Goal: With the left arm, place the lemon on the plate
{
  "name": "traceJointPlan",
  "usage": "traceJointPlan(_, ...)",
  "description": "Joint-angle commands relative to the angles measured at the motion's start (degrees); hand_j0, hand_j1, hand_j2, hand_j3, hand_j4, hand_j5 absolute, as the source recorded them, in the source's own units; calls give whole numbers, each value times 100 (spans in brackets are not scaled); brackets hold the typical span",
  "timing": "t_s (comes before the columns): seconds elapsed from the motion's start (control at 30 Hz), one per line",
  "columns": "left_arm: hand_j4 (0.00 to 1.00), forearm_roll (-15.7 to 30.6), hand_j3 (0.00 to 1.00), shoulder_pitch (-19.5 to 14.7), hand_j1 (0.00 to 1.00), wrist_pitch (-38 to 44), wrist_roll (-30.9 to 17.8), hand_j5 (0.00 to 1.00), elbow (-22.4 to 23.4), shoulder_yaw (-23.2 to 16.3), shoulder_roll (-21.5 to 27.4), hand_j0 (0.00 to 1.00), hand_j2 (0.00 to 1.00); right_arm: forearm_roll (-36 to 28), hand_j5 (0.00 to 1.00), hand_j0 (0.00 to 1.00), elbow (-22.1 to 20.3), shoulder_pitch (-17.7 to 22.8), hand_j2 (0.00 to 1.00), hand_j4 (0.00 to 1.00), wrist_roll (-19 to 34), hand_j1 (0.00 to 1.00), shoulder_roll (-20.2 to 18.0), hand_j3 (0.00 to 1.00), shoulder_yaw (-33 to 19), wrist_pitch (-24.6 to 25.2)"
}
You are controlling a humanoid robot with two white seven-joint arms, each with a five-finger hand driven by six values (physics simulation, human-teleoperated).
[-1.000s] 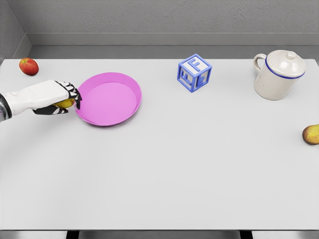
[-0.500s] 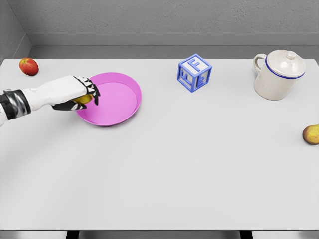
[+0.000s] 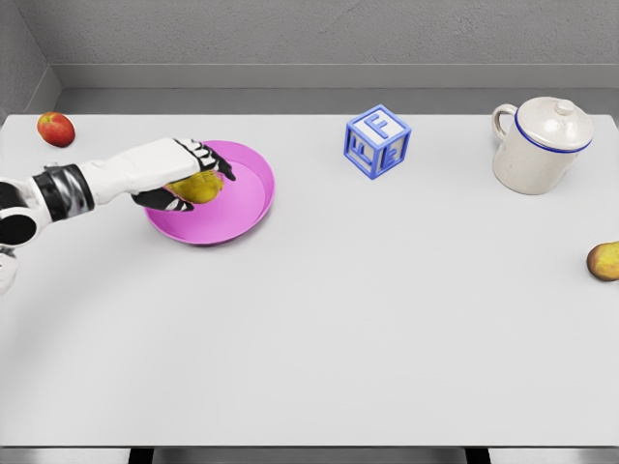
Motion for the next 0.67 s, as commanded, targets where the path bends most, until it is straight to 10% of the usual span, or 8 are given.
traceJointPlan(0.0, 100, 45, 100, 0, 100, 14, -1, 100, 36, 22, -44, 100, 100, -3, 100, 100, -9, 0, 100, 100, 0, 100, 0, 100, 5, 0)
traceJointPlan(0.43, 100, 449, 100, 466, 100, 14, 17, 100, 308, 1648, 607, 100, 100, -3, 100, 100, 0, 0, 100, 100, 0, 100, 0, 100, 5, 0)
traceJointPlan(0.63, 100, 529, 100, 677, 100, 14, -18, 100, 308, 1640, 721, 100, 100, -3, 100, 100, 0, 0, 100, 100, 0, 100, 0, 100, 5, 0)
